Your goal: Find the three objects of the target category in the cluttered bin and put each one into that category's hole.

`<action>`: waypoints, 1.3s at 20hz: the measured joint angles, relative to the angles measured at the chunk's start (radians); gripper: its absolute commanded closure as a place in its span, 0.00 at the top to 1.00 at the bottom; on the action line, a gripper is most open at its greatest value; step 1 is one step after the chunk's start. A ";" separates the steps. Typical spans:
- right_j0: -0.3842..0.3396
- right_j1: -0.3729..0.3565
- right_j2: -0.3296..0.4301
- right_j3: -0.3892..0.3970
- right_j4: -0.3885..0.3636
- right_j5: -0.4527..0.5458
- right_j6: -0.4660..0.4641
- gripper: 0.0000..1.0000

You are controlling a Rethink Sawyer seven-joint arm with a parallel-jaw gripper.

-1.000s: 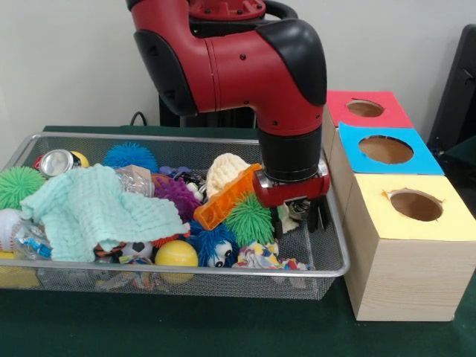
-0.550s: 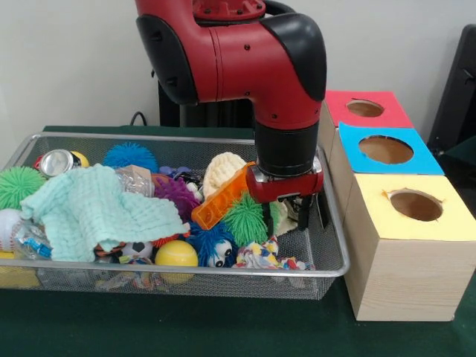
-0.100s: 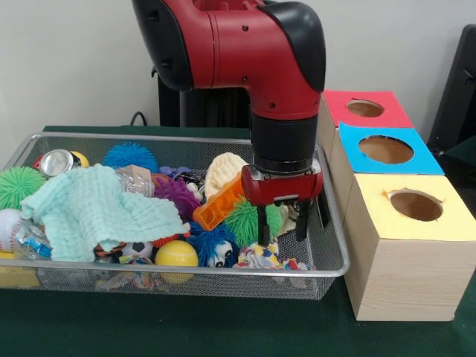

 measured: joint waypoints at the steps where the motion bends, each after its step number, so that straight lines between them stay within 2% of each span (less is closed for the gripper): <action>1: 0.002 0.000 -0.004 -0.005 0.000 -0.009 0.000 1.00; 9: 0.013 0.011 -0.048 -0.044 0.000 -0.026 0.000 1.00; 12: 0.019 0.019 -0.066 -0.056 0.000 -0.011 0.000 1.00; 15: 0.019 0.036 -0.082 -0.077 0.000 0.046 0.000 1.00; 21: 0.000 0.062 -0.070 -0.092 0.006 0.134 0.000 1.00; 26: -0.038 0.064 -0.031 -0.091 0.008 0.144 0.000 1.00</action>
